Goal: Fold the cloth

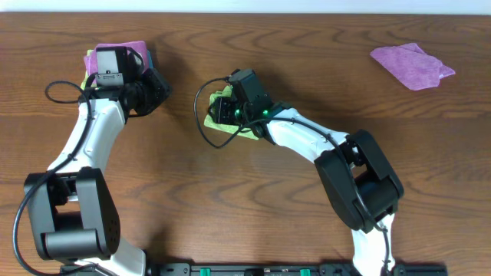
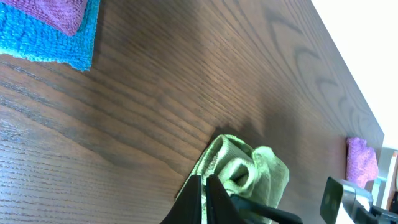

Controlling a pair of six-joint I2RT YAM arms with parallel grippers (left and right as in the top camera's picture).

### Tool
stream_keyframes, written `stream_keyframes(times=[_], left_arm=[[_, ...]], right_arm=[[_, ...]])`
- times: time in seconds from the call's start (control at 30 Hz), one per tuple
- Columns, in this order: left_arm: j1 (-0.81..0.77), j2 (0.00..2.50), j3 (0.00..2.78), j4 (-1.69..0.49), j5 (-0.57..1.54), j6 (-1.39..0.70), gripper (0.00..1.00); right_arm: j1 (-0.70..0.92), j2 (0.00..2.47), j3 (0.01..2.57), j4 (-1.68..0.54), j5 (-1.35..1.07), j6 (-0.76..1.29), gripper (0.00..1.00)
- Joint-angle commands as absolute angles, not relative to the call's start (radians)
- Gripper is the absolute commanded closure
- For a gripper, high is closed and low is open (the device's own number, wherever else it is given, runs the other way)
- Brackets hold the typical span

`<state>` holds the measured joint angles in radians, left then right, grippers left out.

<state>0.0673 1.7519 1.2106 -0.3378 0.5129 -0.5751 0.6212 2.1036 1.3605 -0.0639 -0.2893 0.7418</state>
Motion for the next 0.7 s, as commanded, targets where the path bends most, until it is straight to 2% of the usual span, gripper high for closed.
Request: stream_keyframes(times=[0.0, 0.03, 0.07, 0.4, 0.6, 0.67], left_arm=[[0.069, 1.732, 1.227, -0.343, 0.514, -0.559, 0.94], [0.069, 1.732, 1.227, -0.343, 0.515, -0.559, 0.94], [0.069, 1.732, 1.227, -0.343, 0.515, -0.559, 0.94], [0.07, 1.731, 1.227, -0.344, 0.525, -0.56, 0.94], [0.087, 1.719, 1.227, -0.344, 0.543, -0.561, 0.94], [0.093, 1.703, 1.227, -0.344, 0.544, -0.561, 0.89]], right_arm=[[0.628, 2.115, 1.389, -0.063, -0.286, 0.739, 0.25], [0.627, 2.115, 1.392, -0.063, -0.286, 0.739, 0.05], [0.627, 2.114, 1.396, -0.063, -0.295, 0.739, 0.01], [0.59, 2.071, 1.478, -0.064, -0.447, 0.739, 0.01], [0.553, 1.979, 1.482, -0.161, -0.321, 0.703, 0.01], [0.521, 1.933, 1.483, -0.218, -0.318, 0.648, 0.01]])
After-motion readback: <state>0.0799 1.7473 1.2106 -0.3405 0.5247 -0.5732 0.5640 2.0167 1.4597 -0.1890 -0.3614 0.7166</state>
